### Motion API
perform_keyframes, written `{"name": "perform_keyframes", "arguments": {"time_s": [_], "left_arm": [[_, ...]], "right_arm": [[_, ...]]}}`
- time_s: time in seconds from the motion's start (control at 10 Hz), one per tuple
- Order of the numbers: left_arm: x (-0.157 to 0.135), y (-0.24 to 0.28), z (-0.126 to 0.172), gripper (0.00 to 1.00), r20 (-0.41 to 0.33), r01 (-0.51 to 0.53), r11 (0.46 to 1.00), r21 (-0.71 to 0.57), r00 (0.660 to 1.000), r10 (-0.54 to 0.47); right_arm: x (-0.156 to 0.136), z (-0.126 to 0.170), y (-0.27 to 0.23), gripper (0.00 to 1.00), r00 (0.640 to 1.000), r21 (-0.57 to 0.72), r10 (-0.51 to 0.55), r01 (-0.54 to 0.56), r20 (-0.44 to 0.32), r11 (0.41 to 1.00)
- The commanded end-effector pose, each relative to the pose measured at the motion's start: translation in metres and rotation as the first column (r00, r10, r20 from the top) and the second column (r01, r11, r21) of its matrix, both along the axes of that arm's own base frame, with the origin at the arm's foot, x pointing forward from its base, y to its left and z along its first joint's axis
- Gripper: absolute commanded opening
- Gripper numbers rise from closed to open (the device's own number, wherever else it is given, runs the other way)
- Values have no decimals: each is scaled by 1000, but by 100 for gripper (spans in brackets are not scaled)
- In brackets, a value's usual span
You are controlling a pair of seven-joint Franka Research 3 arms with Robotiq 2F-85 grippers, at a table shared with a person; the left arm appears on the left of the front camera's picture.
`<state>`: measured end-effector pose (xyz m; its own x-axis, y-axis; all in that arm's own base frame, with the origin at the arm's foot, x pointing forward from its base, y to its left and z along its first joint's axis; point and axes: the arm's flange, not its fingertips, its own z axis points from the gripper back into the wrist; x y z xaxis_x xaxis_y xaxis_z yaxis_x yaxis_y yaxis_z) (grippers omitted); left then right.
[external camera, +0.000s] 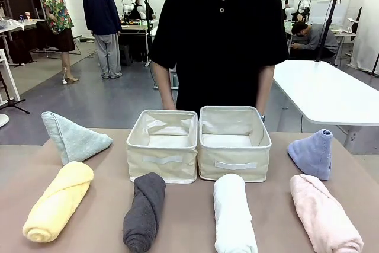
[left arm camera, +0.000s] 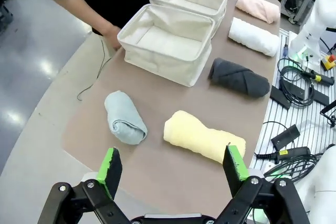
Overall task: Sort the towels based on their folding style.
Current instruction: Pick up one triangle-folded towel and place it in the left Fabric basket.
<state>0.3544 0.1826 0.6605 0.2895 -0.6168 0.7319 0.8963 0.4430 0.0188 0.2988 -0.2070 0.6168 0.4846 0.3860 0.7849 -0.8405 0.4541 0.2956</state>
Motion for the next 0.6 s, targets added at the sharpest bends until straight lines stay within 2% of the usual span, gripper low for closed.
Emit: {"name": "perform_keyframes", "arguments": {"time_s": [0.0,0.5], "left_arm": [[2,0,1,100,20,-2,1000,-3,1000,2],[2,0,1,100,20,-2,1000,-3,1000,2]], "right_arm": [[-1,0,1,100,1000,10,13,-13,18,1000],[-1,0,1,100,1000,10,13,-13,18,1000]]}}
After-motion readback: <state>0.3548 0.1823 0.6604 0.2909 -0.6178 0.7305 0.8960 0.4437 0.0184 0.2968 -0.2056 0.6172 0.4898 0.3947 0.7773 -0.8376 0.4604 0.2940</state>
